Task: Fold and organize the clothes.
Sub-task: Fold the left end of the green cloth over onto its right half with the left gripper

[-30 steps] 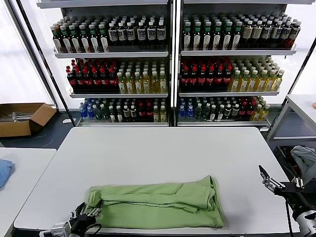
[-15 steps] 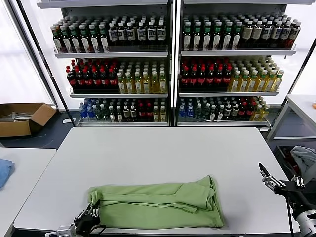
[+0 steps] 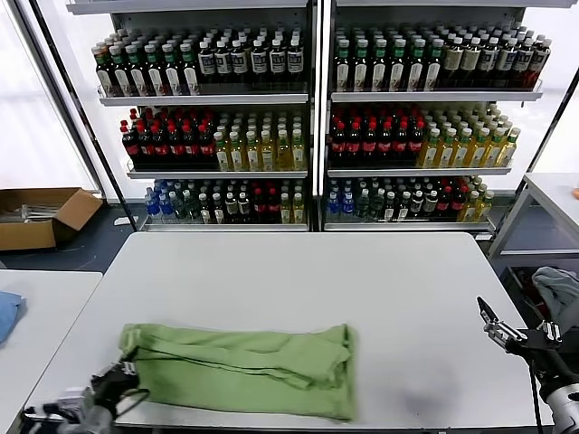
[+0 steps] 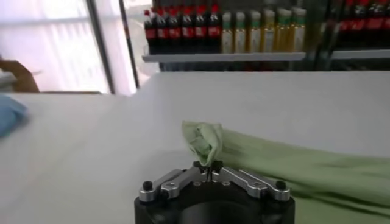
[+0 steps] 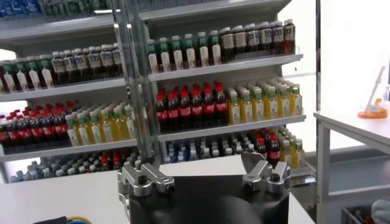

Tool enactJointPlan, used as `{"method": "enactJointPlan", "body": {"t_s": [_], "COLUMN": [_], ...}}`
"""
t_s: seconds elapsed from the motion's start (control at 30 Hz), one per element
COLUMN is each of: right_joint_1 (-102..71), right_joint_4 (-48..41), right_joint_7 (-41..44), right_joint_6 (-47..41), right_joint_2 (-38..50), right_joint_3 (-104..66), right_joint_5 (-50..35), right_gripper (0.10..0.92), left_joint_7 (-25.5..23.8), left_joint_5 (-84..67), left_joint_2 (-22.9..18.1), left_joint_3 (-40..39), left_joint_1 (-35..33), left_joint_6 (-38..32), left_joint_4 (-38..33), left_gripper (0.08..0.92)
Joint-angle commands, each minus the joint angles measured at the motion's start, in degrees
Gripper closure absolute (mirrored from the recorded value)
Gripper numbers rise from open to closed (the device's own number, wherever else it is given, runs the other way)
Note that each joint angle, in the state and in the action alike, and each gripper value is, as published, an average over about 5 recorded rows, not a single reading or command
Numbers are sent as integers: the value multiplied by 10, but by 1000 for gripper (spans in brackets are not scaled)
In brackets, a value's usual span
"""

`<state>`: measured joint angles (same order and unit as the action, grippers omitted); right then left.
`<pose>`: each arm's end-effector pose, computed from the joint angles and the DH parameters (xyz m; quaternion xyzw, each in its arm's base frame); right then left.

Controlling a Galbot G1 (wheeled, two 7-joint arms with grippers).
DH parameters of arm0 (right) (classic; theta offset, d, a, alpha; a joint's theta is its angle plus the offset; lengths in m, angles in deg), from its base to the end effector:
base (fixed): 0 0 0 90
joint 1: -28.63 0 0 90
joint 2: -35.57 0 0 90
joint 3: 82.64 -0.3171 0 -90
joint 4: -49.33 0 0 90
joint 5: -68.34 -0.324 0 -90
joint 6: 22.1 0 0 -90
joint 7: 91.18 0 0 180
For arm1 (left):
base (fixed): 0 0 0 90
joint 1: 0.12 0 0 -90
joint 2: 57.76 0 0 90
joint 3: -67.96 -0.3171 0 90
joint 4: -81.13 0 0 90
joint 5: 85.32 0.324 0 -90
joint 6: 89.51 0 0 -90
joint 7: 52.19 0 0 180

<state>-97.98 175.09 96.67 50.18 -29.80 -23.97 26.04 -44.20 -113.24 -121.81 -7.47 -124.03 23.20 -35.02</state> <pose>0.1450 -0.1775 -0.1814 0.0079 -0.9960 -0.0545 0.0702 0.1640 0.1421 -0.2605 0.0750 -0.9695 -0.0290 0.2315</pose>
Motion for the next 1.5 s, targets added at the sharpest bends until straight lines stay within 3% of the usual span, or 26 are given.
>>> {"method": "enactJointPlan", "body": {"t_s": [0.03,0.2,0.47,0.7,0.97,1.5], "right_joint_1": [3,6,-6,-18,-17,-26], "right_joint_4": [3,8,17,19,27,26], "right_joint_7": [0,-2,-1,0,0,1], "right_joint_6": [0,-2,-1,1,0,1], "right_joint_2": [1,0,-3,-4,-15,-21], "right_joint_3": [1,4,1,-6,6,2], "right_joint_5": [-2,-2,-2,-4,6,9], "right_gripper": [203,203,203,203,203,203], "left_joint_7": [-110,-116,-99,-78,-61,-111], "left_joint_5": [-64,-87,-91,-85,-64,75], "left_joint_2": [206,224,148,96,50,-8], "left_joint_3": [229,238,145,28,-49,-218], "left_joint_1": [24,20,32,30,39,22], "left_joint_6": [-24,-10,44,69,74,41], "left_joint_4": [173,120,-80,-167,-177,-100], "left_gripper": [905,905,905,905,905,905]}}
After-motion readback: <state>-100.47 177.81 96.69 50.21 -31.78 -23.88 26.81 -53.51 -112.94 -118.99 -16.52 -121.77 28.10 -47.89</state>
